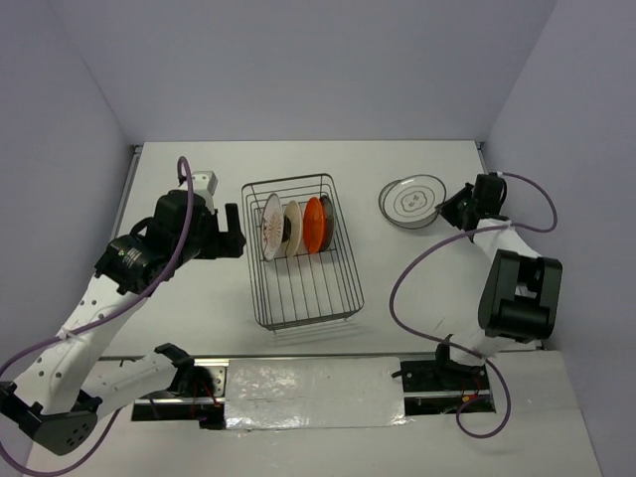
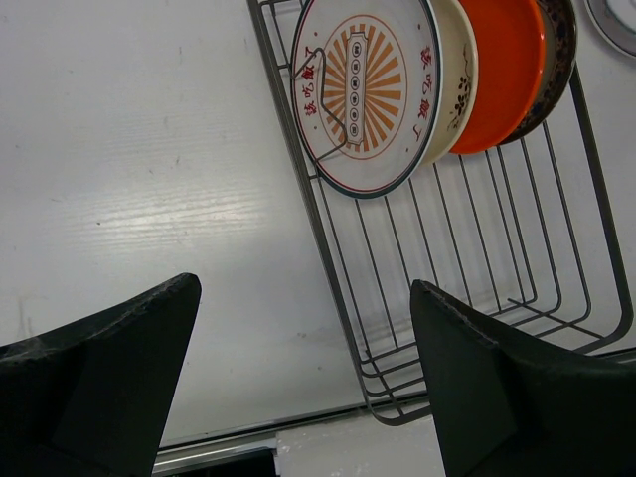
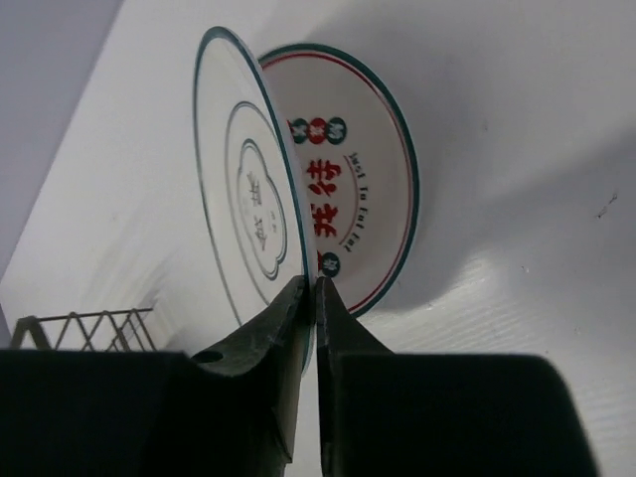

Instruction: Unload the plates from the dish rack

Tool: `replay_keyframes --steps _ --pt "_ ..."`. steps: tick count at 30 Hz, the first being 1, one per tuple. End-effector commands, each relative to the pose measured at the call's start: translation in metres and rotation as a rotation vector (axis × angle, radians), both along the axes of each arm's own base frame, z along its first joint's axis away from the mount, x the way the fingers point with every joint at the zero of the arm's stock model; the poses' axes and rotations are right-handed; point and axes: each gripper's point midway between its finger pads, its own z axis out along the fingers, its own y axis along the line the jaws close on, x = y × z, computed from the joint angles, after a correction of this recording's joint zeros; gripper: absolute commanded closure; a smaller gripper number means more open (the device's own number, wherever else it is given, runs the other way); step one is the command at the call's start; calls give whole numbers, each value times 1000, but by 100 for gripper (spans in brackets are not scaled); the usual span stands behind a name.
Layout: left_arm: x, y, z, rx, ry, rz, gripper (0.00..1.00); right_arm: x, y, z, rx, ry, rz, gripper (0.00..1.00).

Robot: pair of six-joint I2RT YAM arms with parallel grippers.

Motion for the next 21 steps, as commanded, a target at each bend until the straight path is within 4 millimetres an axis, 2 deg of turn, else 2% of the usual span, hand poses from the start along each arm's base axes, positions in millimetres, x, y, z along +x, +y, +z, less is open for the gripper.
replay_keyframes --steps 1,2,3,5,6,7,8,9,10,11,12,13,14,15,16,17,18,19,20,21 --pt "4 0 10 -14 -40 -2 0 19 1 -1 21 -64 65 84" --pt "4 1 10 -14 -40 3 1 20 5 -10 31 -43 95 76" --pt "4 2 10 -11 -39 18 1 16 7 -19 44 4 99 45" --pt "5 6 11 -7 -36 45 1 13 4 -20 31 48 88 34" --pt "8 11 14 -2 -43 85 1 5 0 -22 11 86 52 29" --pt "8 15 13 8 -37 111 1 1 -1 -16 -2 90 33 24" --pt "6 20 10 26 -19 142 0 -2 -3 -5 -20 82 14 23" --pt "8 24 9 24 -9 186 0 -19 -11 9 -69 121 -53 16" --pt "7 34 5 59 2 237 1 -17 1 33 -109 98 -42 6" --pt "9 36 1 60 16 274 0 -29 9 42 -148 135 -31 5" --pt "10 39 -2 71 24 292 1 -36 5 67 -250 111 -73 0" --pt "11 40 -5 83 31 308 0 -31 45 99 -294 52 10 0" --pt "12 41 -8 80 40 331 1 -43 62 106 -334 82 57 0" --pt "13 43 -10 85 46 350 0 -45 74 115 -394 84 75 0" --pt "13 45 -12 89 52 374 0 -44 97 139 -403 41 125 0" --pt "13 52 -12 107 47 416 0 -54 145 145 -417 17 249 0" --pt "10 57 -13 107 56 457 0 -64 164 144 -437 41 299 0" --pt "10 61 -12 111 49 484 1 -59 184 153 -464 31 319 0" --pt "10 69 -8 115 29 532 0 -77 221 150 -498 42 423 2" --pt "7 74 -6 125 27 550 0 -81 240 150 -517 47 450 3"
